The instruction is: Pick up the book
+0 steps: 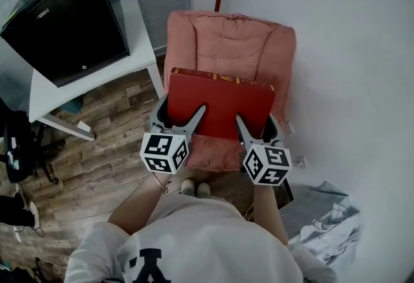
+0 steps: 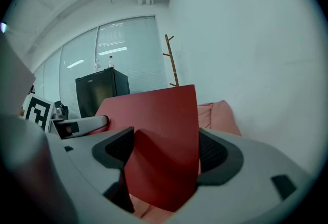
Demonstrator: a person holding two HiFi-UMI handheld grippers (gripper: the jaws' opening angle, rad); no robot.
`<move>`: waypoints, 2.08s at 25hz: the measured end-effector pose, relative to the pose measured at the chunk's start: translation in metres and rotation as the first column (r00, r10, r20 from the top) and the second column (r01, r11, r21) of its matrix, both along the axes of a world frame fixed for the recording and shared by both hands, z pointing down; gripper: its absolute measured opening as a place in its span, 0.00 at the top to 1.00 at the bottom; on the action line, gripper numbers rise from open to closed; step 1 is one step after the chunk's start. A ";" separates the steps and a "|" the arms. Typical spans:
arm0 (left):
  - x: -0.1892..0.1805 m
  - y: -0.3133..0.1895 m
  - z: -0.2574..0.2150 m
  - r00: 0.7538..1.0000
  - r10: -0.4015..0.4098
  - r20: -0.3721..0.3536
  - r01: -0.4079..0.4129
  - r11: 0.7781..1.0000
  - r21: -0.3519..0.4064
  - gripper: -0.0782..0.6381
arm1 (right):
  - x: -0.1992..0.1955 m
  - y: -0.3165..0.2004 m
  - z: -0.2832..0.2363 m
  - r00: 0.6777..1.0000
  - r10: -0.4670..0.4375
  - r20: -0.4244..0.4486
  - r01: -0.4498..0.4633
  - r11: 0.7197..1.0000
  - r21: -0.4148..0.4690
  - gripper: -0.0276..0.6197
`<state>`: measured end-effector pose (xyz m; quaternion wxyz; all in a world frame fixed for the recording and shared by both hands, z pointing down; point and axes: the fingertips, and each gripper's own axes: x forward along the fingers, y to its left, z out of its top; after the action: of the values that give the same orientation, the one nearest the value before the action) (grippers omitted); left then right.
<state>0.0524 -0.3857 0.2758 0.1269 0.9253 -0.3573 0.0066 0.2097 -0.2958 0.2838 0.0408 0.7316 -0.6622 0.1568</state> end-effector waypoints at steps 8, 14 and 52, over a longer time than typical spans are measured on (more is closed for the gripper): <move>-0.022 0.000 0.007 1.000 0.011 -0.015 -0.011 1.000 0.016 0.32 | -0.023 0.001 0.006 1.000 0.009 -0.015 -0.009 1.000 0.012 0.37; -0.029 0.013 -0.002 0.999 0.023 -0.035 -0.022 1.000 0.018 0.32 | -0.030 0.015 -0.005 0.999 0.015 -0.032 -0.014 1.000 0.024 0.37; -0.088 0.292 -0.025 0.998 -0.047 -0.052 0.051 0.994 0.095 0.32 | -0.083 0.284 -0.024 0.997 -0.050 -0.051 0.054 0.995 0.084 0.37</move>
<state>-0.0356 -0.0934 0.2504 0.0910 0.9212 -0.3765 -0.0366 0.1265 -0.0122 0.2595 0.0296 0.7187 -0.6860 0.1095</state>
